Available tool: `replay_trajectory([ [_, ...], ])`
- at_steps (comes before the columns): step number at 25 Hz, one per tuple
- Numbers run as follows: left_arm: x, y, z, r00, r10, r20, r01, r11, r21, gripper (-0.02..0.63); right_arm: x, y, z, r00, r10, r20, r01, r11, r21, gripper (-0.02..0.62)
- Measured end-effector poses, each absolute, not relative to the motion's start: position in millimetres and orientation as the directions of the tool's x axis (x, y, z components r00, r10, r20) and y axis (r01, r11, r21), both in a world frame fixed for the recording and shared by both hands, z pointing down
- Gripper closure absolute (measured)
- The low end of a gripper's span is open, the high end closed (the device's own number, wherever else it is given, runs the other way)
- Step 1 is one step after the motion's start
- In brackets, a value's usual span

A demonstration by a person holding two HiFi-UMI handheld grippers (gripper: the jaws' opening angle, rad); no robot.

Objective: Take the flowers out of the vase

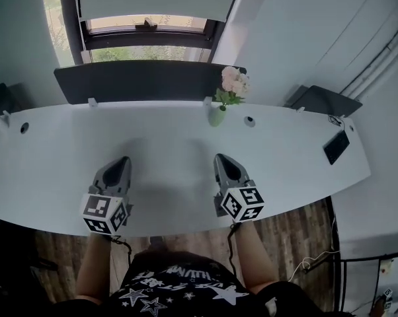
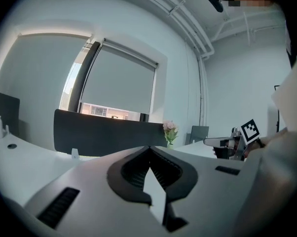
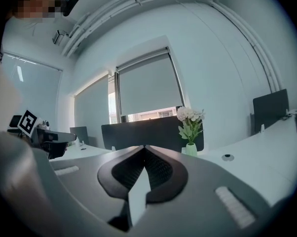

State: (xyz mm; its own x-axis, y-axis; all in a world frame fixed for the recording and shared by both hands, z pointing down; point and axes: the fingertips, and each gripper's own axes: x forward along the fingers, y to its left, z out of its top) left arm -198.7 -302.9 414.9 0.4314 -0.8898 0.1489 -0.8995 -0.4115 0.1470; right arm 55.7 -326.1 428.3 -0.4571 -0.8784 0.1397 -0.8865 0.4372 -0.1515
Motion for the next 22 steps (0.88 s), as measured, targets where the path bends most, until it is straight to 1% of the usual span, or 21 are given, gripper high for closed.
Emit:
replay_trajectory([
  [6, -201.5, -333.1, 414.4, 0.492, -0.862, 0.124, -0.867, -0.471, 0.164, 0.597, 54.8, -335.0, 421.3, -0.393, -0.908, 0.143, -0.917, 0.376, -0.129, 0.594],
  [11, -181.6, -344.7, 421.0, 0.555, -0.822, 0.124, -0.827, -0.53, 0.191, 0.597, 68.7, -325.7, 433.9, -0.338, -0.922, 0.188, -0.94, 0.322, -0.111, 0.594],
  [14, -168.2, -347.1, 423.1, 0.584, -0.802, 0.125, -0.806, -0.556, 0.202, 0.597, 79.1, -323.1, 433.5, -0.308, -0.933, 0.187, -0.95, 0.29, -0.115, 0.594],
  [22, -146.8, -353.3, 427.6, 0.593, -0.794, 0.132, -0.8, -0.564, 0.203, 0.597, 90.2, -340.3, 438.6, -0.324, -0.928, 0.182, -0.944, 0.304, -0.129, 0.594],
])
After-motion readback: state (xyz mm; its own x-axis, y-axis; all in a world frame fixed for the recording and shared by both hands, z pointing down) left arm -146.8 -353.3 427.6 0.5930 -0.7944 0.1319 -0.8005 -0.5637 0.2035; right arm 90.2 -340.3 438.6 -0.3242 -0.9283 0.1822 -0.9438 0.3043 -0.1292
